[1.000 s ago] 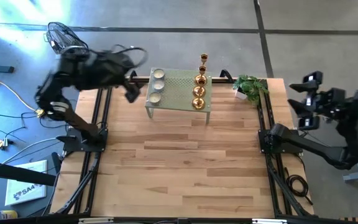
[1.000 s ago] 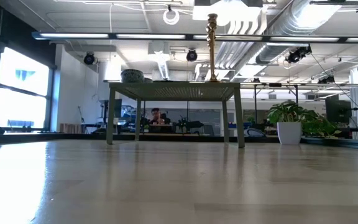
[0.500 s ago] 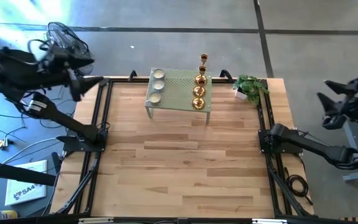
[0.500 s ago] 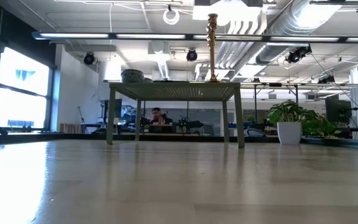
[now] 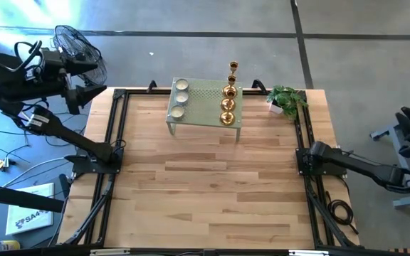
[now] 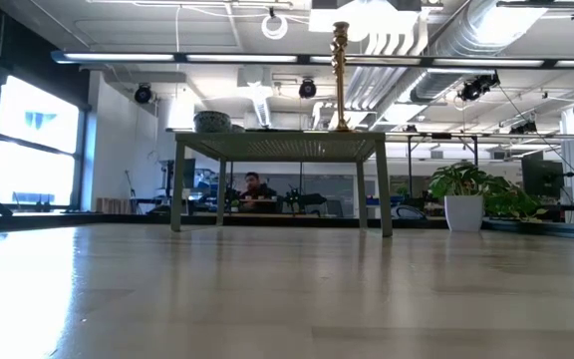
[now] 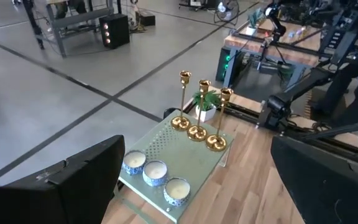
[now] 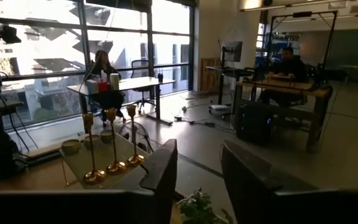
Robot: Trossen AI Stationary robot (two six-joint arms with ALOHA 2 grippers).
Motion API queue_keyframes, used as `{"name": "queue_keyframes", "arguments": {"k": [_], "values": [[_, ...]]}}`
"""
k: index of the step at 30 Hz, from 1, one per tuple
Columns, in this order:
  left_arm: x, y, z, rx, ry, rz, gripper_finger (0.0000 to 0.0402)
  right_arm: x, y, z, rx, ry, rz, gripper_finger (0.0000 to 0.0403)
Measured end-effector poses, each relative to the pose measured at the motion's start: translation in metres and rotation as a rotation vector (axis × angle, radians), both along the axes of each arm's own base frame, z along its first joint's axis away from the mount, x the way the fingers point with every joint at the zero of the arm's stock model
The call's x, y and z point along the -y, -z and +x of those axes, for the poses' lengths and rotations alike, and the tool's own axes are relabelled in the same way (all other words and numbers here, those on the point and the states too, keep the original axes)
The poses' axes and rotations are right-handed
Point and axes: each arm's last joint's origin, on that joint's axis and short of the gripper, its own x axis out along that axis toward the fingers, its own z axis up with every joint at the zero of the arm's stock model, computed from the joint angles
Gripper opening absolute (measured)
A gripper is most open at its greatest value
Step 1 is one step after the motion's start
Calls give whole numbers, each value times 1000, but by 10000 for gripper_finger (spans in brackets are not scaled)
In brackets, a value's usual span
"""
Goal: Stock candles and holders on shelf
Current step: Return to Home Position
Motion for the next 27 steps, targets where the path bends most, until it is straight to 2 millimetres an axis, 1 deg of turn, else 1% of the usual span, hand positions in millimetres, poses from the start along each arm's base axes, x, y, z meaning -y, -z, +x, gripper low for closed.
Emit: {"name": "queue_keyframes", "arguments": {"k": [4,8,9,12,16,20,23,27], "values": [[0,8,1,-35,3,-1,399,1,4,-8,8,-1,37,72],[1,26,3,-82,-2,-38,386,3,4,-10,10,-18,31,13],[1,32,3,-94,-6,-53,379,3,4,-10,7,-25,28,7],[1,53,2,-120,-29,-97,347,4,4,-10,6,-87,28,10],[2,84,2,-76,-4,-123,290,6,4,-11,4,-130,27,2],[2,117,-1,9,40,-125,220,6,4,-11,2,-133,26,1],[2,141,-5,81,78,-139,162,7,4,-11,1,-138,24,1],[3,166,-7,171,145,-149,77,9,4,-12,4,-150,28,1]]}}
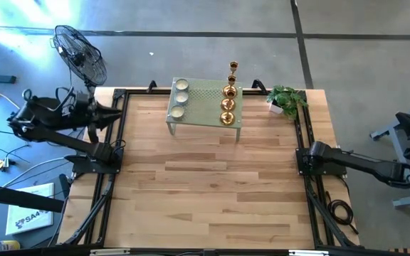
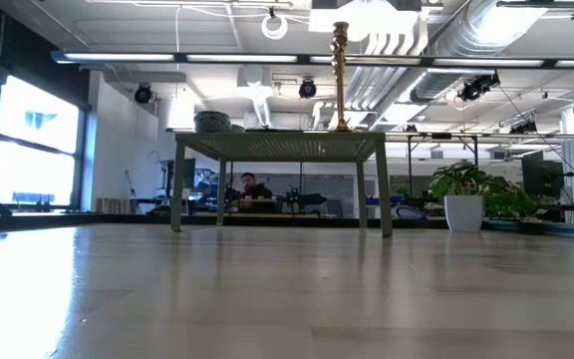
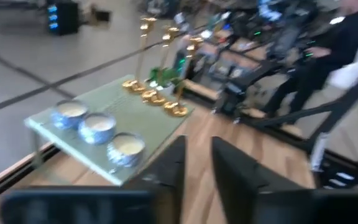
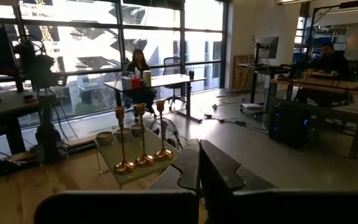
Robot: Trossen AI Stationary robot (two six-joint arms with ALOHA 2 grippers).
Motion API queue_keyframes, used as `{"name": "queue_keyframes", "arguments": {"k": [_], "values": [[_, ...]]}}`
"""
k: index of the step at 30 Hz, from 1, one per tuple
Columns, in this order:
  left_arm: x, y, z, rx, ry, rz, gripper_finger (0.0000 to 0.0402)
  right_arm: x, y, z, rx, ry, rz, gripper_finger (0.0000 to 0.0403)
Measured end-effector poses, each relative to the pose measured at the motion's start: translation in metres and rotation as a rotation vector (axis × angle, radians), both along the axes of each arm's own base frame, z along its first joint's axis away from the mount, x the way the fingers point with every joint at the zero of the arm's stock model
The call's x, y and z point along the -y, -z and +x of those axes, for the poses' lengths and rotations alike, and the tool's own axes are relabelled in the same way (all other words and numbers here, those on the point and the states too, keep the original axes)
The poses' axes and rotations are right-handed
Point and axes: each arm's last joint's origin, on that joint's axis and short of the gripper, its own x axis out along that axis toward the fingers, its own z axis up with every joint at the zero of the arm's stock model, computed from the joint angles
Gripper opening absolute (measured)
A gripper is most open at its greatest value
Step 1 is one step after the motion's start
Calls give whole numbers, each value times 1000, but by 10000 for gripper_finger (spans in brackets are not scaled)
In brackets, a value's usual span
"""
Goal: Stock candles and holders on shelf
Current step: Return to Home Position
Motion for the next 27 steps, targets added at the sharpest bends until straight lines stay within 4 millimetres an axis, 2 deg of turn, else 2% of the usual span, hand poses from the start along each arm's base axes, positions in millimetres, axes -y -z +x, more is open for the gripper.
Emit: {"name": "queue_keyframes", "arguments": {"k": [2,4,8,13,20,27], "values": [[1,7,-1,45,44,12,30,2,0,0,1,-9,3,1],[2,14,-1,80,83,26,10,3,0,1,-4,-14,9,0],[2,26,1,99,89,31,17,9,2,9,-29,-40,39,0],[4,35,11,103,89,39,4,17,6,28,-102,-74,77,0],[10,50,28,110,144,62,2,32,6,71,-155,-218,50,0],[16,59,44,210,250,90,1,49,14,118,-183,-356,24,0]]}}
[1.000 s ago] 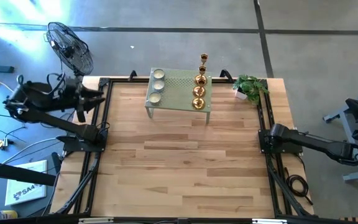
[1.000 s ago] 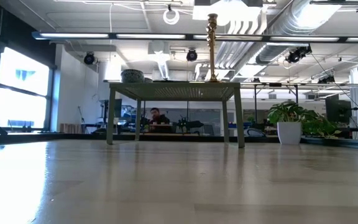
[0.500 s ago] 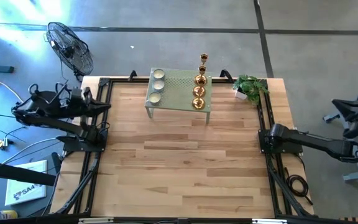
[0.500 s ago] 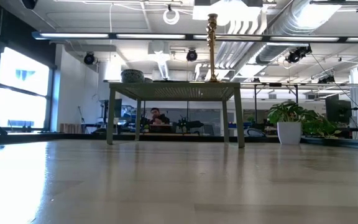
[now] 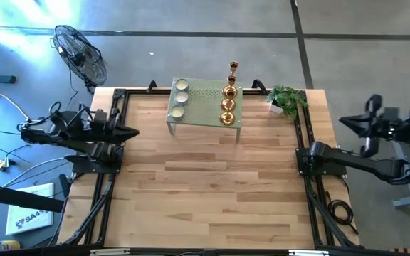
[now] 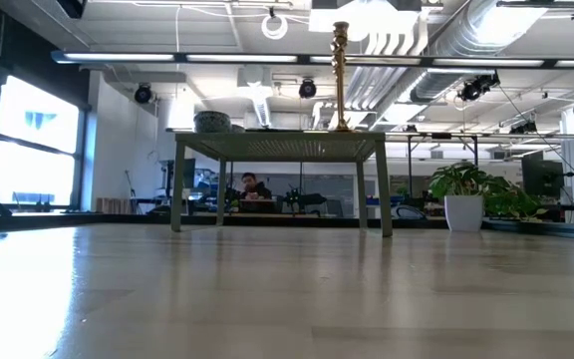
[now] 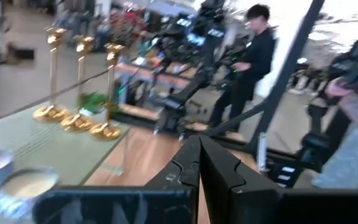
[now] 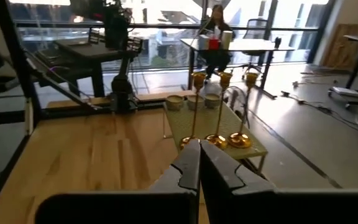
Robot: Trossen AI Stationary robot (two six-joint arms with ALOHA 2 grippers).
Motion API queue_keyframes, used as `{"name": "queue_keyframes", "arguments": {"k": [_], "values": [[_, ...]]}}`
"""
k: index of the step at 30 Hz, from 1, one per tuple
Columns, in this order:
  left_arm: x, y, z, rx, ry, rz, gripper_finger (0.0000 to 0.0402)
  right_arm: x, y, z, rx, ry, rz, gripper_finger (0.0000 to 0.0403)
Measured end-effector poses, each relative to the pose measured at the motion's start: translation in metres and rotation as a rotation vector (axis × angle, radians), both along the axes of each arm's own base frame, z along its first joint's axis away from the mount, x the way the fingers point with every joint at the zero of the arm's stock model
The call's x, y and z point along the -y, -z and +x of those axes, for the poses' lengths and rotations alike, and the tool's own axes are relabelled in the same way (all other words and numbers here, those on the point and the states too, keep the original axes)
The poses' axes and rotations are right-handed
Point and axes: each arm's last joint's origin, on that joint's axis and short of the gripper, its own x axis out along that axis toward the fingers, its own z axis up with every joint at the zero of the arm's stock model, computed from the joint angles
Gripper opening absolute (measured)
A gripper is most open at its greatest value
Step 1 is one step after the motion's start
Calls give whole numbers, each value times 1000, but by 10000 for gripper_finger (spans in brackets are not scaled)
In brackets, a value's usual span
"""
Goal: Stock candles and holders on shelf
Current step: Return to Home Position
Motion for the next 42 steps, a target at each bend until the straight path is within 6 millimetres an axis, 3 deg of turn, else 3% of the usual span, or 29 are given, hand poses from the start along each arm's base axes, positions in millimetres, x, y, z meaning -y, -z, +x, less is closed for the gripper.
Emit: {"name": "queue_keyframes", "arguments": {"k": [12,18,33,42], "values": [[9,39,27,93,104,-40,0,13,14,44,90,-218,-37,0],[11,57,34,63,114,-63,0,19,25,58,61,-238,-6,0],[12,99,31,165,179,-130,0,18,18,63,171,-338,51,0],[14,125,36,235,227,-81,0,18,15,63,204,-346,75,0]]}}
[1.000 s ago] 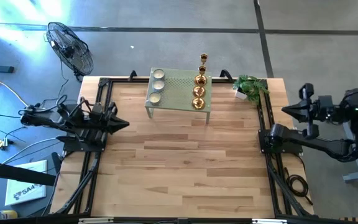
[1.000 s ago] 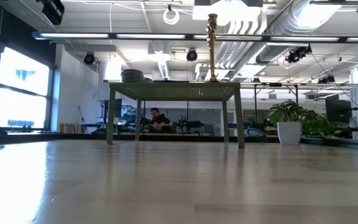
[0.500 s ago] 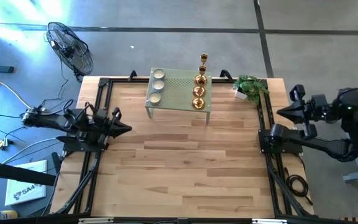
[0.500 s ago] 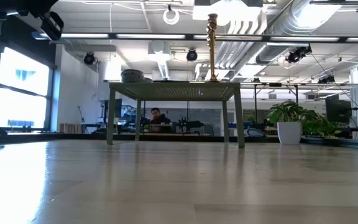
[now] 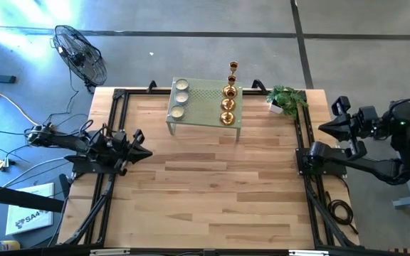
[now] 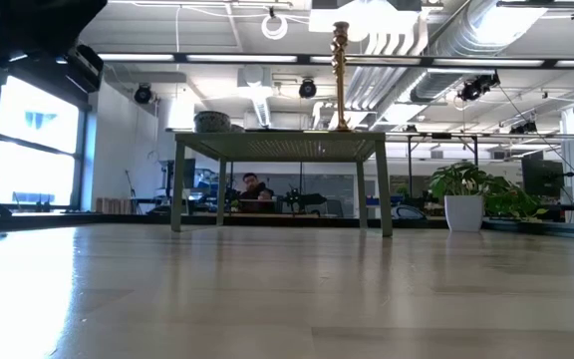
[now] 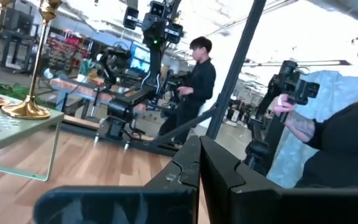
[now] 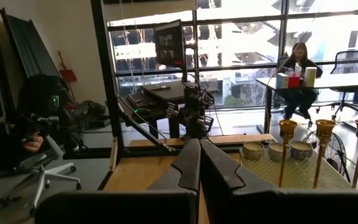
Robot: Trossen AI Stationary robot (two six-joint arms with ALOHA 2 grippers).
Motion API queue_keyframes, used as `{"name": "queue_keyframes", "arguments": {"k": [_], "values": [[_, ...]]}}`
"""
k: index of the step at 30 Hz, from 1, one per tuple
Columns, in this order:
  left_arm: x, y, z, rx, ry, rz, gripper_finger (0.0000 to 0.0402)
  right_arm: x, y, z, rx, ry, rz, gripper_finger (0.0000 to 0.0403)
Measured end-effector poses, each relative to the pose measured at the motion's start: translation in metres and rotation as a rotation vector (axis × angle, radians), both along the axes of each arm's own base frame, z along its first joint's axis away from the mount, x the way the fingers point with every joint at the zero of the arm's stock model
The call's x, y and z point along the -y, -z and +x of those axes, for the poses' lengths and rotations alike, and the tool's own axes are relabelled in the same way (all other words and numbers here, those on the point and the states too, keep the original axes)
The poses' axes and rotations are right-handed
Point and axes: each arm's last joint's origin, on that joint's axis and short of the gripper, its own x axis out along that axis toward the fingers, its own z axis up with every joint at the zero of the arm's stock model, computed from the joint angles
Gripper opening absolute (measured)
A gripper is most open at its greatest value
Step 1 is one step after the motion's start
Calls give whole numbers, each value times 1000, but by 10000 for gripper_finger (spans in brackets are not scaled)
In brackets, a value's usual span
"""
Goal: Stock candles and holders on shelf
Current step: Return to Home Position
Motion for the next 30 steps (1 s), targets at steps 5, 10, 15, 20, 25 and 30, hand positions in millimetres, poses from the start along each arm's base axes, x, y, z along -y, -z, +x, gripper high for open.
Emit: {"name": "queue_keyframes", "arguments": {"k": [5,10,15,20,25,30], "values": [[0,13,2,4,-3,8,0,0,0,0,3,0,3,0],[1,16,3,-19,-1,46,0,0,1,0,-13,4,11,0],[1,16,2,-6,10,61,0,2,7,0,-63,55,35,0],[1,10,0,71,-19,101,0,2,8,0,-72,56,39,0],[0,5,-1,104,-38,136,0,2,8,0,-72,51,39,0],[0,3,-1,116,-47,135,0,2,9,0,-82,50,29,0]]}}
